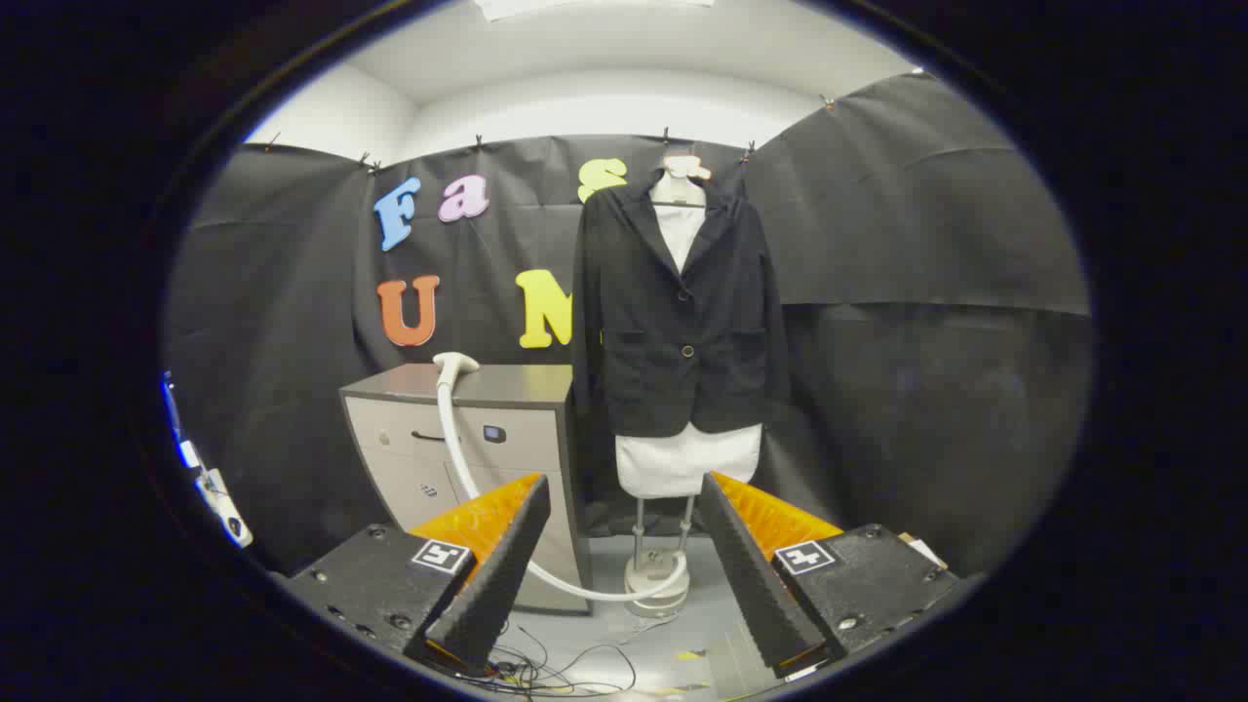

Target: Iron the clothes twice with a garment steamer, once on the left side and once on the right side.

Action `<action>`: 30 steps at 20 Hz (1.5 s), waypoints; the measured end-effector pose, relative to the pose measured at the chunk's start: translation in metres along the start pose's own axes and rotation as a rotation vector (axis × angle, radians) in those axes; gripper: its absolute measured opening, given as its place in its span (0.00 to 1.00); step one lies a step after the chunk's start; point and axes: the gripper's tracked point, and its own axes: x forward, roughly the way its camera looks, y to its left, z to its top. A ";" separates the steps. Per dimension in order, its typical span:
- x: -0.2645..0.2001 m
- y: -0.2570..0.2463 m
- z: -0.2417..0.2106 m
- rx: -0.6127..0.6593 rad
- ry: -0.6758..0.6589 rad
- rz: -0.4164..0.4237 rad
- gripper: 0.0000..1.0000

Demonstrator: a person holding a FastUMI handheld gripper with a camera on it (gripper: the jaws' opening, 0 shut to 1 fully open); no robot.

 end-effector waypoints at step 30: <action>0.276 0.210 0.093 -0.154 0.132 0.412 0.98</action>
